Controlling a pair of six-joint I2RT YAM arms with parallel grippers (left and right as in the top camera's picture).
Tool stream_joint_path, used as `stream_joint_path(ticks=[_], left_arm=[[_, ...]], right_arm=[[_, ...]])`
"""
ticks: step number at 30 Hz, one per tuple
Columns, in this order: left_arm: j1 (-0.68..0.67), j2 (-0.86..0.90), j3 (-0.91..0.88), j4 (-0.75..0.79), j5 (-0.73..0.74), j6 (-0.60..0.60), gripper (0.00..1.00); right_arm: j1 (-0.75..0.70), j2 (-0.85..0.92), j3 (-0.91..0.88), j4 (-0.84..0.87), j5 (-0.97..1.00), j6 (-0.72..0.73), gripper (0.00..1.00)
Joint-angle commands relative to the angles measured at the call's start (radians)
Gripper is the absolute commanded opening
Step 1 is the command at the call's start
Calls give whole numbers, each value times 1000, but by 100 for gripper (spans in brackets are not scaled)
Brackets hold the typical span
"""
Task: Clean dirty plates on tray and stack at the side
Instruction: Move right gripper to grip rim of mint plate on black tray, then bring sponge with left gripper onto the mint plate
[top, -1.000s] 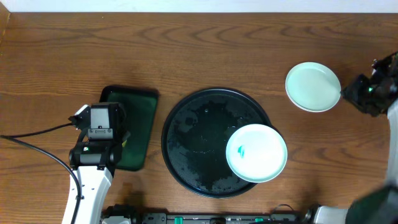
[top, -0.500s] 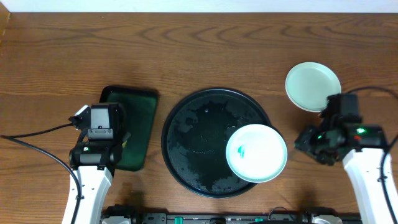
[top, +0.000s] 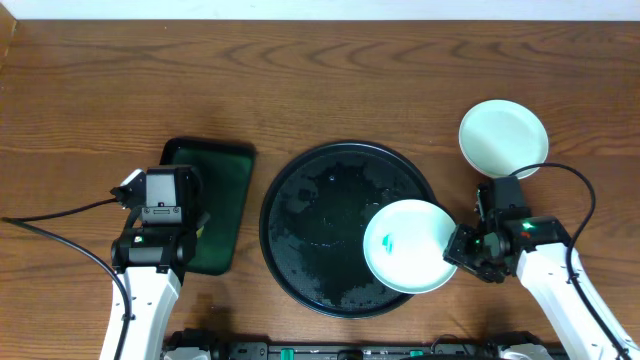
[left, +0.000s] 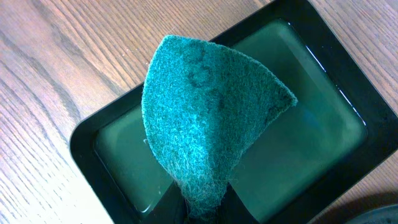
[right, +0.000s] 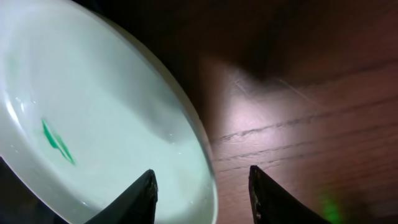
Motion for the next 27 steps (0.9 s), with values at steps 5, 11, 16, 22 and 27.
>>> stream_joint_path(ticks=[5,11,16,22,27], left_arm=[[3,0,-2,0,-6,10,8],[3,1,-2,0,-6,10,7],[3,1,-2,2,2,10,8],[3,1,-2,28,129,14,8],[0,1,-2,93,370,129,7]], right_arm=[[10,29,-46,76,-28,57,15],[10,31,-46,123,-33,57,1],[38,31,-45,226,-151,26,1],[131,42,-45,432,-223,18,1],[193,140,-45,546,-202,-45,1]])
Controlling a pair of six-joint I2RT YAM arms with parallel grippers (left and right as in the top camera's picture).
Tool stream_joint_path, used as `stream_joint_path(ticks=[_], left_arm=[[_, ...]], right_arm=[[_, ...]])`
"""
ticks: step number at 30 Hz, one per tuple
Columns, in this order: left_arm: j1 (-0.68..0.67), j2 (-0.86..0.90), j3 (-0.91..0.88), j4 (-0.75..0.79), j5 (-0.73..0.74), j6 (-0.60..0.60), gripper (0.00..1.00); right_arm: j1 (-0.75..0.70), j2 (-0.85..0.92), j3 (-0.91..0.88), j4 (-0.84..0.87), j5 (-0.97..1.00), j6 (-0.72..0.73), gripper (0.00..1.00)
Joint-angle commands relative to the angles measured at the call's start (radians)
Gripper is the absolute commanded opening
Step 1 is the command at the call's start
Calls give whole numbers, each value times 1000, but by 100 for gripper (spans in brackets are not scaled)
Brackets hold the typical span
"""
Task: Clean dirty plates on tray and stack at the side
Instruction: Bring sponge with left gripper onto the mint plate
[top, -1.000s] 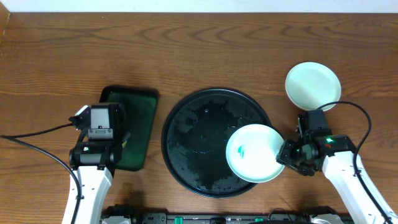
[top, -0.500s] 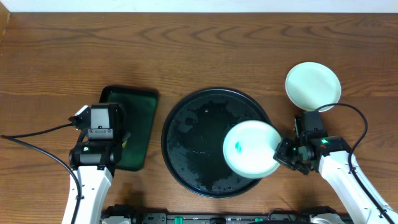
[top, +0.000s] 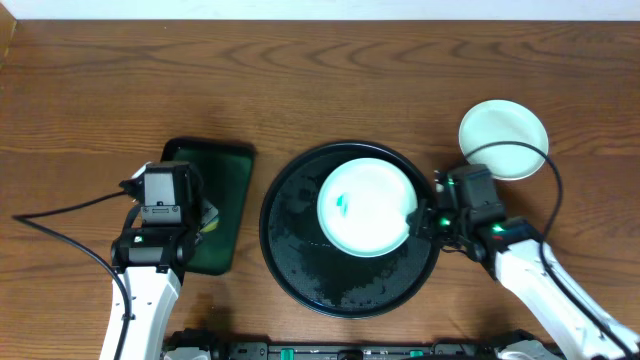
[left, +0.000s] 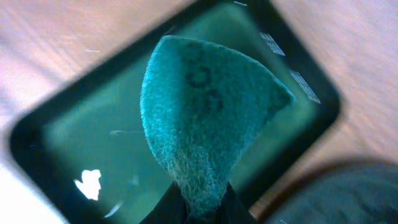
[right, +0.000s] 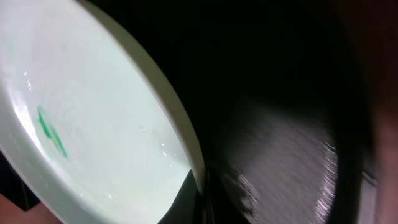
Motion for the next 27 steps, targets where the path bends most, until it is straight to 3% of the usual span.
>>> stream_joint_path(ticks=[1,6,14,21,27], left_arm=[[-5,0,-2,37,230,106,8],[-58,1,-2,51,338,98,7],[-269,68,-2,77,341,-26,8],[-528,271,-2,239,340,-78,8],[-623,420,-2,377,337,-78,9]], right_arm=[[36,89,-1,58,-30,-65,1],[61,253,0,184,-76,-86,1],[100,374,3,230,-3,-86,1],[148,409,3,225,88,-71,1],[146,408,4,219,90,-72,1]])
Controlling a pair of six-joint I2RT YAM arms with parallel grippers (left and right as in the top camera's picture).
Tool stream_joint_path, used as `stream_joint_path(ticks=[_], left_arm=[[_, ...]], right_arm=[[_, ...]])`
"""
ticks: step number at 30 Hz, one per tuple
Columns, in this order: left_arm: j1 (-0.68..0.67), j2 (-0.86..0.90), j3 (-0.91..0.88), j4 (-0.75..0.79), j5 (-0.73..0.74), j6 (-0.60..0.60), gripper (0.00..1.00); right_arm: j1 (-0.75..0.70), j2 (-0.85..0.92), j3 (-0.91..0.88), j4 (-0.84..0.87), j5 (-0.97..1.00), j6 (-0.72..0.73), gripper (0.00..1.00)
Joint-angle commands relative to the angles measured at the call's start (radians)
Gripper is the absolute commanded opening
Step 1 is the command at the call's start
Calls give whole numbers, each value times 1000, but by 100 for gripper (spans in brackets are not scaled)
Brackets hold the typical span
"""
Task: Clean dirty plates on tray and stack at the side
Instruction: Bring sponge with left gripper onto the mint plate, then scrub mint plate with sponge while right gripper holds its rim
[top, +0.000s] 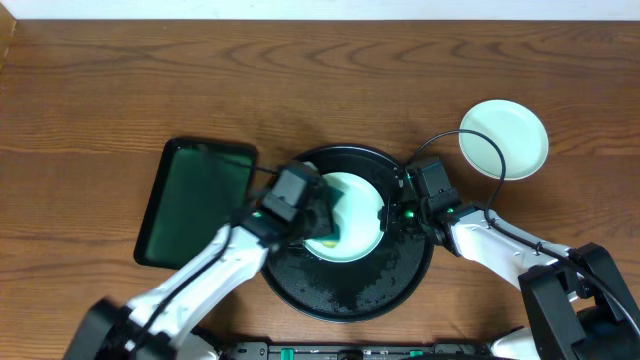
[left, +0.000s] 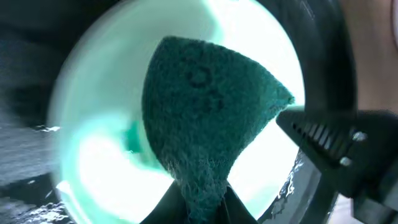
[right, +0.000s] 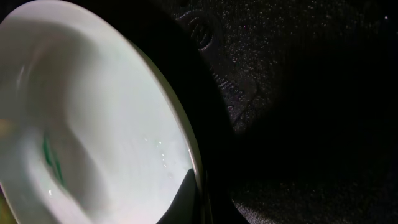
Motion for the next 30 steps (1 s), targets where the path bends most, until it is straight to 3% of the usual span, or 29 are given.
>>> stream_joint_path(ticks=[1,4,10,15,17,21,30], left_arm=[[-18,51,-2,36,-5,-13,11],[-18,95,-2,64,-6,-13,17],[-18,179,-2,140,-6,-13,17],[-32,198,-2,186,-5,-12,32],[-37,186,-1,204,10,8,42],[-34,127,2,201,12,174,56],[-22,-82,1,72,-181,262,65]], right_arm=[[27,72,-44,-34,64,-6,1],[28,72,-43,-45,76,-13,2],[28,72,-39,-55,82,-13,2],[28,72,-32,-67,83,-14,4],[28,72,-32,-71,82,-16,4],[28,72,-32,-103,82,-32,5],[28,72,-32,-108,82,-32,8]])
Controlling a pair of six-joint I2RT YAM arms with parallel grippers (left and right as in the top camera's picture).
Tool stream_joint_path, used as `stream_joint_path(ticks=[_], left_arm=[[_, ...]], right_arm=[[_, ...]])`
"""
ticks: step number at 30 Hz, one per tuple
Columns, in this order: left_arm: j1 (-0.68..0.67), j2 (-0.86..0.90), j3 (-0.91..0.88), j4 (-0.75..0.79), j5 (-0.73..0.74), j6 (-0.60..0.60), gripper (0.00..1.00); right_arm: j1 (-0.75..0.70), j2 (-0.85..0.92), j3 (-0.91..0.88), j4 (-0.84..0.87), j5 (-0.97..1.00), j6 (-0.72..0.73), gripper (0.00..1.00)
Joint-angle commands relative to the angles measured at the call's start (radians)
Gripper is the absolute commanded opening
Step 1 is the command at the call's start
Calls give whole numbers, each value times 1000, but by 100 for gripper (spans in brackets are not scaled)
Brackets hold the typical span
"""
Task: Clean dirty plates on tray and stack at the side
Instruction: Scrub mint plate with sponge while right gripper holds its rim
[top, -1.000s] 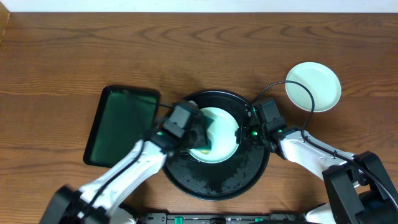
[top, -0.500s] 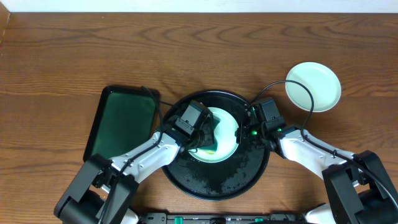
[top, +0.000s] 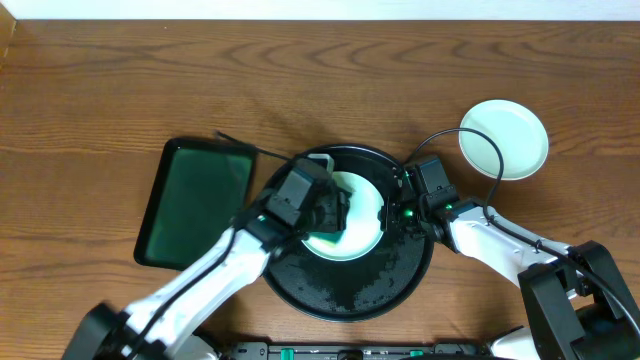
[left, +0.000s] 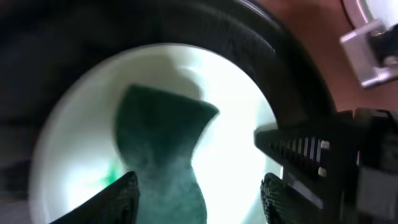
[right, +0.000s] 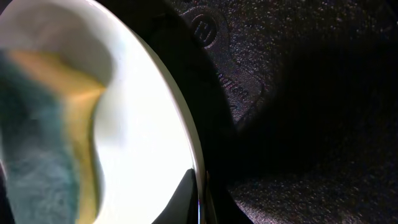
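A white plate (top: 366, 203) with a green smear (left: 112, 172) lies in the round black tray (top: 340, 288). The plate fills the left wrist view (left: 233, 143). A green sponge (left: 163, 134) rests on it, and its yellow side shows in the right wrist view (right: 81, 124). My left gripper (top: 335, 212) stands over the plate, its jaws (left: 202, 185) wide apart and open on either side of the sponge. My right gripper (top: 393, 215) is shut on the plate's right rim (right: 186, 134), pinching it at the bottom of that view (right: 200, 190).
A rectangular dark tray of water (top: 195, 200) sits left of the round tray. A clean white plate (top: 503, 138) lies on the wooden table at the right. The right arm's cable (top: 455, 135) loops over the table beside it.
My left gripper was shut on the sponge over the plate. Now its fingers are wide apart and the sponge lies flatter on the plate. The right gripper still pinches the rim.
First my left gripper held the sponge over the water tray, and my right fingers stood apart around the dirty plate's rim at the round tray's right edge. Then the right was shut on the rim, plate in mid-tray. Later the sponge was over the plate, now released.
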Motion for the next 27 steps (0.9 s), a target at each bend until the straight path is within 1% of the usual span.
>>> stream_joint_path(ticks=[1,5,8,10,12,17,19,21,25,27], left_arm=[[5,-29,2,-29,-86,53,65],[1,21,0,-45,-86,53,64],[-1,80,0,-34,-80,49,58],[-6,121,1,-14,-41,49,55],[-15,153,1,4,-9,49,55],[-38,190,1,19,-7,50,54],[-40,190,1,19,-8,50,49],[-40,190,1,18,-24,50,41],[-40,197,0,12,-54,50,22],[-40,200,0,11,-53,49,8]], right_arm=[[27,63,-59,-50,79,-17,8],[27,63,-59,-46,79,-17,9],[27,63,-59,-46,80,-17,9],[27,63,-59,-45,80,-17,9],[27,63,-59,-40,80,-17,8],[27,63,-59,-34,80,-17,8],[27,63,-59,-35,80,-17,8],[27,63,-59,-35,80,-16,8],[27,63,-59,-35,80,-16,8],[27,63,-59,-35,80,-16,8]])
